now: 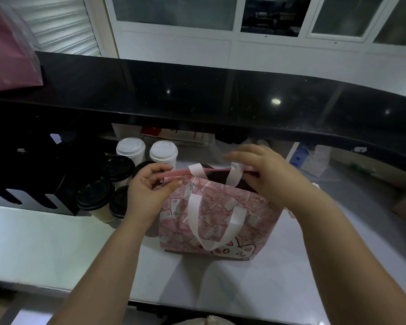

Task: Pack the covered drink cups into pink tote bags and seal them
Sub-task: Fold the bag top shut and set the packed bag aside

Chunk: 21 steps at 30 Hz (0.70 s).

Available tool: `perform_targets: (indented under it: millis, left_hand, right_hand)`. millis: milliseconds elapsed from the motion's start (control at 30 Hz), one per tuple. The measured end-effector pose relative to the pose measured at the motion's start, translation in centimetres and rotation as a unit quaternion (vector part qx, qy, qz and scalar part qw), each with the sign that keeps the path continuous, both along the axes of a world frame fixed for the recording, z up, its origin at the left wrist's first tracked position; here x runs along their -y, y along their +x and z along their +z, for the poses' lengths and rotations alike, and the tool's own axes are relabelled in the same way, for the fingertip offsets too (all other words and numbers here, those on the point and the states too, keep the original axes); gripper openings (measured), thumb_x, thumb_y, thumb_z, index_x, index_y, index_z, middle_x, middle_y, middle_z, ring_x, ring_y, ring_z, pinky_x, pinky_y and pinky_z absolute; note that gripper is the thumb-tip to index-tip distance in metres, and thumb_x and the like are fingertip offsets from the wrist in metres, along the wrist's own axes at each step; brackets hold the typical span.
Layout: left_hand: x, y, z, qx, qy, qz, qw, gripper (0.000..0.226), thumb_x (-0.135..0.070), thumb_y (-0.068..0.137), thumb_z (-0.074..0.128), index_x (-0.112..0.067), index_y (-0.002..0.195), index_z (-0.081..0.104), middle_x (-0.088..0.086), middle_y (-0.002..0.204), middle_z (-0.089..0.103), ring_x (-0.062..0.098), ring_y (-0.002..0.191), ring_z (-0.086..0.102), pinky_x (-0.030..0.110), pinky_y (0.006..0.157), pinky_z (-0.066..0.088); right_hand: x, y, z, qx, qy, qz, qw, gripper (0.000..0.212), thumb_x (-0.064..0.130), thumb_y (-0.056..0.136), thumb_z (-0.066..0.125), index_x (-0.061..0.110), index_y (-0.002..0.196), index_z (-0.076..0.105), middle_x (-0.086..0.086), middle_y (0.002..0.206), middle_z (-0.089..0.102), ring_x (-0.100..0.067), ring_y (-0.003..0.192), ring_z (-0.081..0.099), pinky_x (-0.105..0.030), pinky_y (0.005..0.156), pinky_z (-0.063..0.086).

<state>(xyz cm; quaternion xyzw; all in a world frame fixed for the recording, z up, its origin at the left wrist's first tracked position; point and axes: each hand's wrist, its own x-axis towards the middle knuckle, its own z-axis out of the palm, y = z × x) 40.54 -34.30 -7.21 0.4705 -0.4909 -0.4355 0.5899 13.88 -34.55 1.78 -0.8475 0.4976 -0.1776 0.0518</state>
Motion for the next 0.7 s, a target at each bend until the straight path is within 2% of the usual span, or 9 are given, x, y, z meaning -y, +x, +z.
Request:
perform_targets:
  millis: [67,133,200,267,367,433,500,600,700]
  left_hand:
    - [-0.1,-0.1,0.1,0.001,-0.003,0.002,1.000,0.041,-0.023,0.060,0.086,-0.040,0.093,0.070,-0.001,0.096,0.076,0.018,0.093,0.072,0.036,0.081,0.060]
    - [-0.2,0.0,0.1,0.001,-0.008,0.001,1.000,0.041,-0.020,0.061,0.085,-0.040,0.094,0.070,0.000,0.095,0.076,0.018,0.093,0.072,0.035,0.080,0.059]
    - [-0.2,0.1,-0.1,-0.003,-0.012,-0.001,1.000,0.042,-0.013,0.065,0.085,-0.037,0.095,0.070,0.001,0.096,0.075,0.020,0.094,0.072,0.036,0.080,0.058]
    - [-0.3,0.2,-0.2,-0.003,-0.014,-0.003,1.000,0.044,-0.004,0.069,0.084,-0.035,0.096,0.070,0.003,0.095,0.075,0.021,0.094,0.072,0.033,0.079,0.058]
    - [-0.4,0.3,-0.3,-0.008,-0.015,-0.003,1.000,0.042,-0.006,0.066,0.084,-0.033,0.095,0.070,0.003,0.092,0.076,0.020,0.091,0.073,0.031,0.079,0.058]
    - [-0.5,0.4,-0.3,-0.015,-0.013,-0.001,1.000,0.041,-0.007,0.066,0.083,-0.033,0.095,0.071,0.004,0.091,0.076,0.022,0.091,0.072,0.035,0.082,0.058]
    - [-0.5,0.4,-0.3,-0.016,-0.012,0.001,1.000,0.041,-0.007,0.066,0.084,-0.032,0.095,0.070,0.004,0.092,0.076,0.022,0.092,0.072,0.036,0.083,0.058]
    - [-0.5,0.3,-0.4,-0.004,-0.014,0.004,1.000,0.042,-0.004,0.070,0.083,-0.034,0.095,0.070,0.002,0.093,0.075,0.021,0.092,0.072,0.035,0.082,0.058]
    - [-0.6,0.0,-0.6,-0.011,-0.010,0.015,1.000,0.041,-0.001,0.072,0.082,-0.033,0.095,0.070,0.002,0.094,0.075,0.019,0.090,0.072,0.028,0.076,0.058]
  right_hand:
    - [0.6,1.0,1.0,-0.091,-0.025,0.044,0.995,0.043,0.016,0.089,0.063,0.037,0.126,0.057,0.008,0.137,0.050,-0.018,0.122,0.044,-0.040,0.101,0.040]
    - [1.0,1.2,1.7,-0.088,0.016,0.057,0.994,0.032,0.022,0.089,0.065,0.037,0.116,0.059,0.010,0.126,0.055,-0.015,0.114,0.050,-0.035,0.094,0.044]
    - [1.4,0.9,2.3,-0.011,0.108,0.037,0.993,0.019,0.029,0.089,0.063,0.040,0.102,0.054,0.013,0.108,0.060,-0.010,0.100,0.057,-0.028,0.082,0.046]
    - [2.0,0.7,2.6,0.133,0.167,-0.001,0.977,0.003,0.032,0.092,0.059,0.032,0.095,0.058,0.003,0.096,0.065,-0.017,0.090,0.064,-0.033,0.076,0.052]
    - [3.6,-0.1,2.3,0.369,0.240,-0.095,0.893,0.025,0.035,0.096,0.057,0.012,0.093,0.067,-0.013,0.088,0.073,-0.031,0.085,0.071,-0.047,0.086,0.057]
    - [4.4,-1.0,1.6,0.404,0.275,-0.130,0.863,0.023,0.030,0.095,0.059,0.010,0.098,0.067,-0.012,0.089,0.074,-0.030,0.085,0.072,-0.049,0.088,0.056]
    - [4.6,-2.2,0.7,0.386,0.302,-0.134,0.862,0.018,0.025,0.091,0.065,0.016,0.107,0.065,-0.008,0.100,0.073,-0.027,0.093,0.070,-0.047,0.088,0.056]
    - [3.3,-4.2,-0.1,0.474,0.268,-0.096,0.833,0.028,0.024,0.085,0.069,0.018,0.112,0.063,-0.006,0.116,0.069,-0.026,0.106,0.067,-0.040,0.086,0.056]
    - [0.1,-5.8,-1.9,0.597,0.161,-0.040,0.785,0.013,0.027,0.087,0.062,0.017,0.096,0.063,-0.009,0.121,0.066,-0.029,0.115,0.062,-0.041,0.093,0.052]
